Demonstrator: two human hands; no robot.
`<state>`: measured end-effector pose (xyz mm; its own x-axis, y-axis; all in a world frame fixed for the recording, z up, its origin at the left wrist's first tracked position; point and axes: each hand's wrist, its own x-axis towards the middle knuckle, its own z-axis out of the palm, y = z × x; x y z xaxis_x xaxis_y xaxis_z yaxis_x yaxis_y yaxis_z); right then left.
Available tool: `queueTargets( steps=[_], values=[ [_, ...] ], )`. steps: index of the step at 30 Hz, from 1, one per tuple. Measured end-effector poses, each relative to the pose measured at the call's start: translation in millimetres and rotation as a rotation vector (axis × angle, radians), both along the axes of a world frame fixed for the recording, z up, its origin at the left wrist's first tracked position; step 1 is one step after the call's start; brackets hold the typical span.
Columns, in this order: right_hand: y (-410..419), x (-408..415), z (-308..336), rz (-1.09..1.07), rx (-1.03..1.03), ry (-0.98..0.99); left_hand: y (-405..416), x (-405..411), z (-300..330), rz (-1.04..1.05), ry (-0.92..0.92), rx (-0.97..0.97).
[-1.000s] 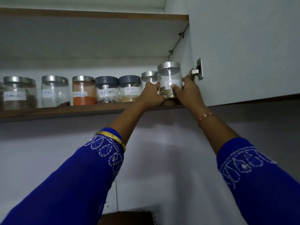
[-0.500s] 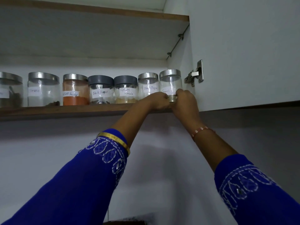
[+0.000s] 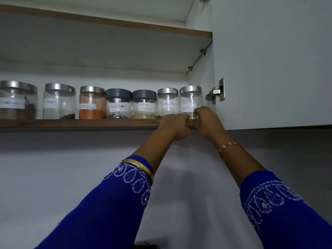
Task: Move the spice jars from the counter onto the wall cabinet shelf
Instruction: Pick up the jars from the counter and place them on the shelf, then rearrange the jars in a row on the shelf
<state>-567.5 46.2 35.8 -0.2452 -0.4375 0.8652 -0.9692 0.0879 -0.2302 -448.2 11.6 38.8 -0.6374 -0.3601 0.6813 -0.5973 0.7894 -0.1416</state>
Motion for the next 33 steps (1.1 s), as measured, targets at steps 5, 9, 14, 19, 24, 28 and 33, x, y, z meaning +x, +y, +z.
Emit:
queueTargets(
  steps=[5,9,14,19,24,28,33],
  values=[
    [-5.7,4.0,6.9,-0.032,0.027,-0.107,2.4,3.0,-0.5,0.006,-0.007,0.027],
    [-12.8,8.2,7.1,-0.082,0.044,-0.145,1.9,3.8,-2.0,0.003,0.01,0.028],
    [-2.7,5.0,7.3,-0.05,0.033,-0.119,-1.5,1.8,-5.3,-0.009,0.032,-0.01],
    [5.8,8.0,-7.7,-0.02,0.021,0.039,-5.3,6.8,-23.5,0.043,0.025,-0.154],
    [11.1,7.1,-25.1,-0.061,0.092,0.202,-6.1,30.3,-31.6,0.037,-0.014,-0.186],
    [22.0,16.4,-32.2,-0.088,0.185,0.244,-12.4,67.0,-30.7,0.066,-0.012,-0.139],
    [26.2,54.2,-31.6,-0.087,0.227,0.279,-28.9,129.7,-27.2,0.17,0.01,-0.103]
  ],
)
